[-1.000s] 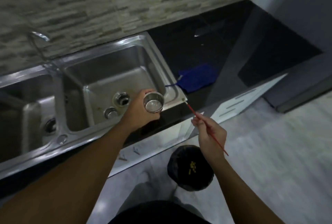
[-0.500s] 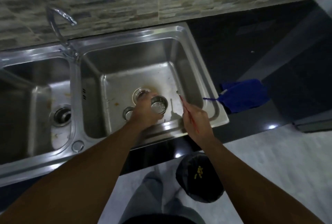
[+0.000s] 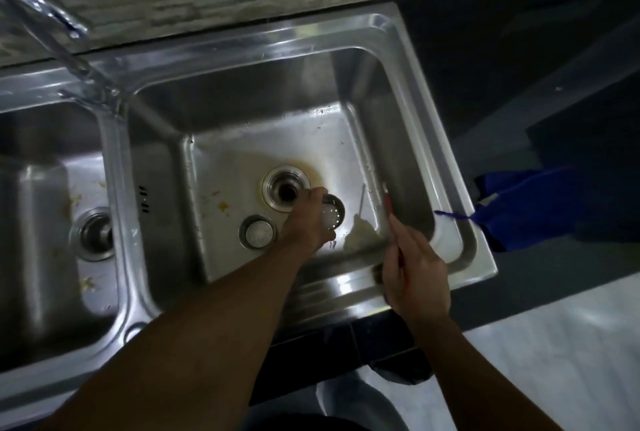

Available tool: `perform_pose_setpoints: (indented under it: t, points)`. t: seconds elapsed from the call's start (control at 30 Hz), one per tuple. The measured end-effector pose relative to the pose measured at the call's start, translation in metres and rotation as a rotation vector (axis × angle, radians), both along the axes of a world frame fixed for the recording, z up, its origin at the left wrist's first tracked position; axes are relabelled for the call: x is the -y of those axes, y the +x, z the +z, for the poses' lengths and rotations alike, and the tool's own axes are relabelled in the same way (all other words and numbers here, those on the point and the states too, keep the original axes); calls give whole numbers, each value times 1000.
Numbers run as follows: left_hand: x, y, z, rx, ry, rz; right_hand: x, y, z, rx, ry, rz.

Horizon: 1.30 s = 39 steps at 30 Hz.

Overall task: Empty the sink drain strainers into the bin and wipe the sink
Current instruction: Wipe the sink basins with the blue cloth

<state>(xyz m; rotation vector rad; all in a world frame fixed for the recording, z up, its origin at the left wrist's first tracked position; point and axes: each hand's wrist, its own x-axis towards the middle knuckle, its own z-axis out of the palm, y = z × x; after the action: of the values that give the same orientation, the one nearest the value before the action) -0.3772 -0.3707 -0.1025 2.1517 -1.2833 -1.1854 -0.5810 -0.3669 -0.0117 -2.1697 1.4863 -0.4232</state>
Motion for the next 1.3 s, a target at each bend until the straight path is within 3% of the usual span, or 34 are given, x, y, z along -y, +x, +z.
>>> perform_pose_setpoints:
  t: [0.43, 0.6, 0.7, 0.9, 1.03, 1.2, 1.3]
  points:
    - [2, -7, -38, 79, -38, -84, 0, 3, -4, 12, -12, -21]
    - [-2, -7, -42, -70, 55, 37, 0, 2, -6, 13, -12, -26]
    - [-6, -5, -34, -118, 63, 96, 0, 2, -6, -3, -30, -40]
    - [-25, 4, 7, -7, 6, 137, 0, 1, -7, 28, -59, -23]
    - [-57, -7, 47, -97, -46, 182, 2, 0, -10, 46, -75, -15]
    - [-93, -39, 69, 223, -54, -29, 0, -1, -8, 131, -88, -36]
    - [-98, -49, 78, 304, -103, -113, 2, -7, -7, 193, -84, 19]
